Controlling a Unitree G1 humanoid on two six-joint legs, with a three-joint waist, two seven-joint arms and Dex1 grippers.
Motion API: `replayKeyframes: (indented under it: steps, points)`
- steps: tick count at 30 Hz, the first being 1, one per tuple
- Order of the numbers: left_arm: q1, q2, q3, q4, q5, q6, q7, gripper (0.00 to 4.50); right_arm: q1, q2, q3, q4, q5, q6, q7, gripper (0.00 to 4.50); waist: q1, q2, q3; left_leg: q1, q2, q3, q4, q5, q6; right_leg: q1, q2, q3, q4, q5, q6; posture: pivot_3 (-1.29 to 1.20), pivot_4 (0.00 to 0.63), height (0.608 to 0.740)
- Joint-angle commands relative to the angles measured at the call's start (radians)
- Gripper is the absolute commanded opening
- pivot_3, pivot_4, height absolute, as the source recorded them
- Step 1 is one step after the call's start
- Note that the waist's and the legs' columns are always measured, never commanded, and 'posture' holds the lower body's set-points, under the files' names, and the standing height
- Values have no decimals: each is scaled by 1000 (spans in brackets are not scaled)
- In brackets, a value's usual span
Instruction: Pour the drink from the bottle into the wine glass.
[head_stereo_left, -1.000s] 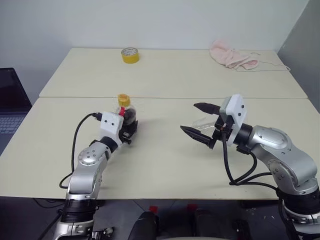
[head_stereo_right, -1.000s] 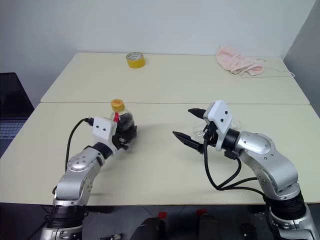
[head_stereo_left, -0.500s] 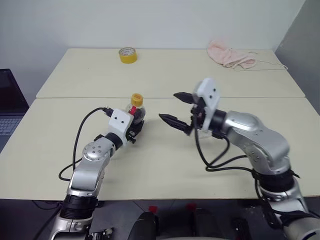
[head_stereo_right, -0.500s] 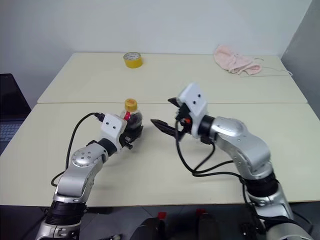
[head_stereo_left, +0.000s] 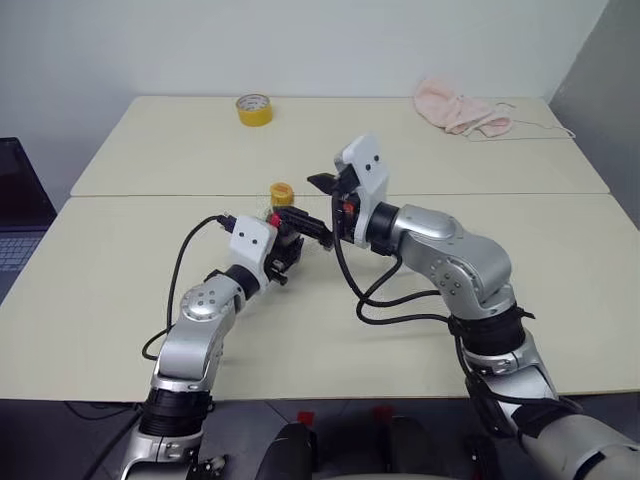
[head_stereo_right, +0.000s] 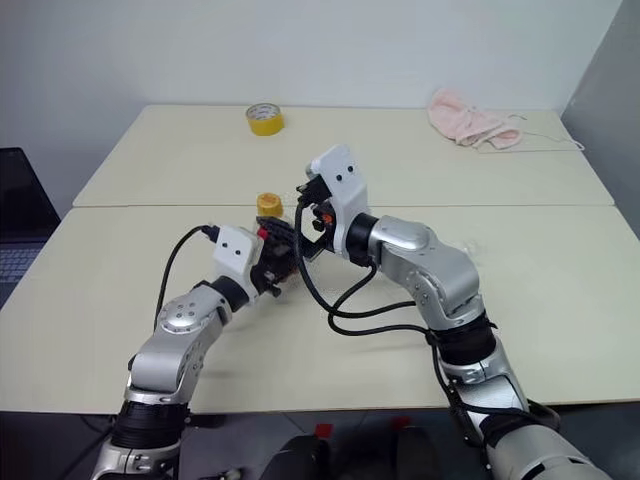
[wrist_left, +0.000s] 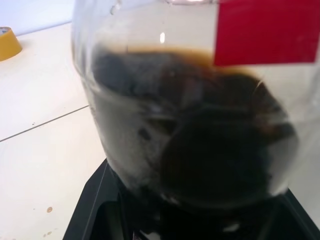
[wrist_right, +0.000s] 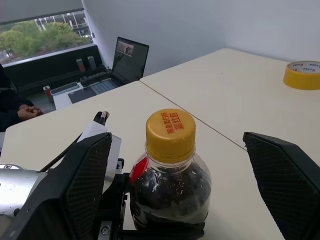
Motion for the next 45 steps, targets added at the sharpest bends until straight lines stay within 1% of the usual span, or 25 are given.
replayKeyframes:
  steps: [1,10,13,20,21,23,30,32,33,35,45]
  points:
    - [-1,-4,11,-58,-7,-25,6,1943,-36,23,1,2,-20,-45,8,4500,-3,0,0,0,0,0,0,0,0,0,0,0,0,0,0,0,150,740]
    - [10,-6,-3,-61,0,-34,8,1866,-47,57,23,57,-83,-90,20,4500,-8,0,0,0,0,0,0,0,0,-1,0,0,2,0,0,0,150,740]
    - [10,-8,-6,-63,0,-34,8,1853,-47,59,28,68,-96,-97,23,3852,-8,0,0,0,0,0,0,0,0,-2,0,1,3,0,0,0,150,740]
    - [8,-11,-11,-67,7,-36,9,1818,-48,65,33,84,-118,-94,41,1443,-12,0,0,-1,0,1,0,0,0,-4,0,1,5,0,0,0,150,740]
    - [7,-11,-11,-67,8,-37,9,1817,-48,63,37,83,-118,-91,48,1173,-12,0,0,-1,0,1,0,0,0,-5,0,1,5,0,0,0,150,740]
    - [4,-12,-9,-67,11,-38,10,1746,-47,63,39,75,-112,-97,63,1175,-12,0,0,-1,0,1,0,0,0,-5,0,1,5,0,0,0,150,740]
    - [8,-12,-8,-70,16,-39,11,1229,-40,72,21,63,-102,-94,59,1175,-12,0,0,-1,0,1,0,0,0,-5,0,1,6,0,0,0,150,740]
    - [11,-10,-10,-73,19,-42,10,1114,-34,66,31,55,-99,-83,70,1931,-12,0,0,-1,0,1,0,0,0,-5,0,1,6,0,0,0,150,740]
    - [11,-10,-11,-74,20,-43,9,1077,-32,63,36,52,-100,-81,74,2189,-12,0,0,-1,0,1,0,0,0,-5,0,1,6,0,0,0,150,740]
    - [11,-8,-12,-75,21,-44,8,1034,-33,59,45,55,-109,-83,76,2885,-13,0,0,-1,0,1,0,0,0,-5,0,1,6,0,0,0,150,740]
    - [17,-2,-7,-77,18,-45,12,944,-56,44,21,103,-148,-118,81,2897,-13,0,0,-1,0,1,0,0,0,-5,0,1,6,0,0,0,150,740]
